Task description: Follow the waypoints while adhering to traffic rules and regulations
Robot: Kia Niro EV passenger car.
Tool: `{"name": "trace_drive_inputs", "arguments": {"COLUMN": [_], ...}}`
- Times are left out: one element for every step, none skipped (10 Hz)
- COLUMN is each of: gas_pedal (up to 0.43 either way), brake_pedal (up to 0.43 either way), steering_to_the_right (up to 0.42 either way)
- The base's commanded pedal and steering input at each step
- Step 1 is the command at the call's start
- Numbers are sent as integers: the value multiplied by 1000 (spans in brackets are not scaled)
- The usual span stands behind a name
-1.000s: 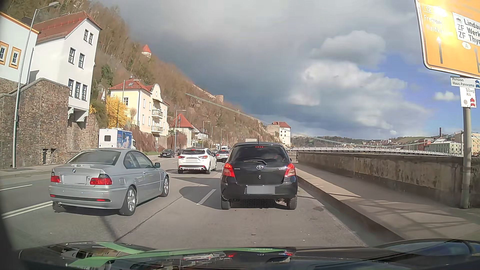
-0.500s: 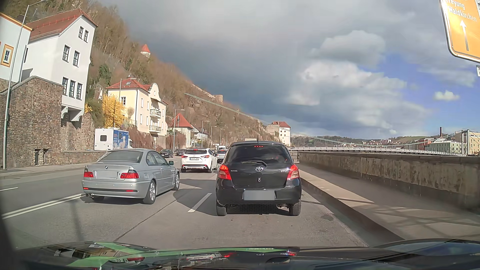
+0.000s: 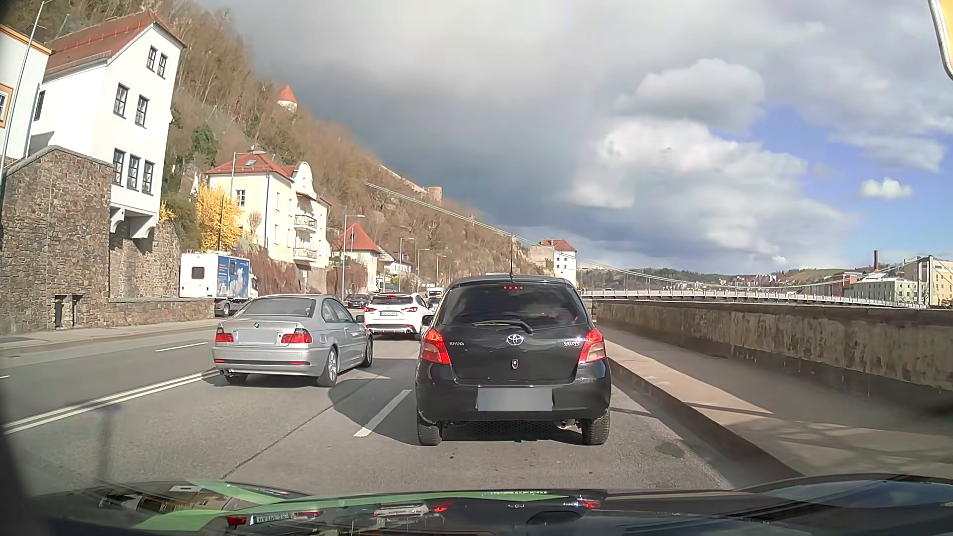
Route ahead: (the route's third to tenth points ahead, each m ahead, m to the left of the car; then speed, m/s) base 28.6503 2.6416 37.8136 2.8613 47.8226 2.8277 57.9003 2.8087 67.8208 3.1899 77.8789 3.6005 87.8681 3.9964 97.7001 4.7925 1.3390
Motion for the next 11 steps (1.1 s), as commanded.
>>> {"name": "trace_drive_inputs", "arguments": {"gas_pedal": [0,0,0,0,0,0,0,0,0,0,0], "brake_pedal": [213,213,213,220,226,226,226,226,220,220,226], "steering_to_the_right": [3,3,3,3,3,3,3,3,3,3,3]}}
